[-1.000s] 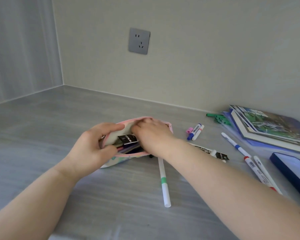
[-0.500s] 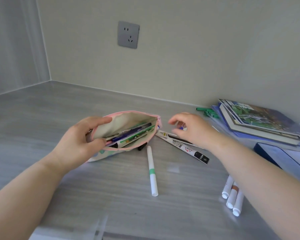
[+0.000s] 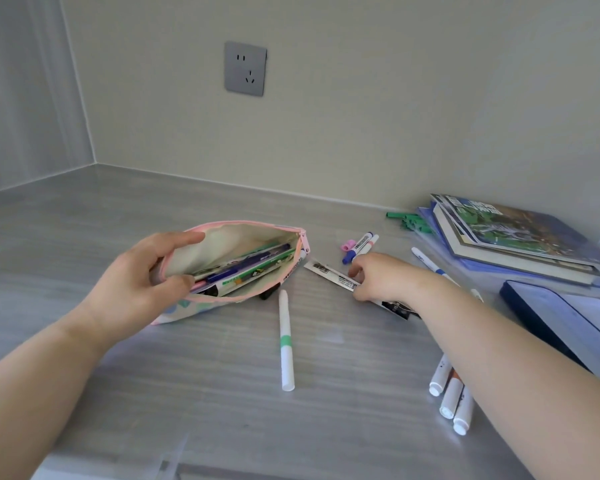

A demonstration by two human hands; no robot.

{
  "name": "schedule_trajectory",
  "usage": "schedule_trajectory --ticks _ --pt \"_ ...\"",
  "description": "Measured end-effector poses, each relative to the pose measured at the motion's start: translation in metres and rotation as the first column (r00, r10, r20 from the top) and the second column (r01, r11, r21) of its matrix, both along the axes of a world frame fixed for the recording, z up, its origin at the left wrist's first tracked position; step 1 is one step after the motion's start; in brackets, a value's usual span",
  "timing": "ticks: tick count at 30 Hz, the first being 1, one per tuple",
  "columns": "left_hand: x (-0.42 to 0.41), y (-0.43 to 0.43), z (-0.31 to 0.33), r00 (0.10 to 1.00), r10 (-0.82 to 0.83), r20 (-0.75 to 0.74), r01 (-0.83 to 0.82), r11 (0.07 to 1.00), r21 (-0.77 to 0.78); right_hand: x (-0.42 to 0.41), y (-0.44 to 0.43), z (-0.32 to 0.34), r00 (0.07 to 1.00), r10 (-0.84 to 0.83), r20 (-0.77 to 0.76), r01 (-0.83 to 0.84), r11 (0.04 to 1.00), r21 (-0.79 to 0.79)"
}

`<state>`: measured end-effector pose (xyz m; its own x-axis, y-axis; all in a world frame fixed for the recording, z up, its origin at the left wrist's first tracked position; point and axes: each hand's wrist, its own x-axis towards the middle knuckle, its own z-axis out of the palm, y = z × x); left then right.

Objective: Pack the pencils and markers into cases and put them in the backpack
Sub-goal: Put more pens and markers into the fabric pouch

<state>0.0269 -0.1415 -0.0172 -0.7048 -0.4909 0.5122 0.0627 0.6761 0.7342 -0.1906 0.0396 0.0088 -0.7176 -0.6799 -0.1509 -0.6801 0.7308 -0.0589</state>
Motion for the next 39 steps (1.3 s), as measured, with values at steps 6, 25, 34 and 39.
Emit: schedule_trajectory --ticks 6,25,34,39 --pt "-0.001 -0.003 -0.002 1.0 0.027 0.014 -0.027 0.999 -0.019 0.005 -0.013 0.006 0.994 0.01 -0.108 0.015 0.973 0.232" --pt "0.001 -0.006 0.0 1.0 -0.023 0.015 0.023 1.0 0.016 0.021 0.0 0.037 0.99 0.134 -0.041 -0.125 0.706 -0.697" --pt "0.001 -0.004 0.0 0.999 -0.032 0.0 0.032 0.999 0.036 0.085 -0.06 0.026 0.918 0.396 -0.034 -0.075 0.088 -0.993" --pt "0.002 -0.004 0.0 0.999 -0.033 -0.019 0.035 0.995 0.097 0.1 -0.097 0.0 0.918 0.394 -0.045 -0.108 0.141 -0.984"
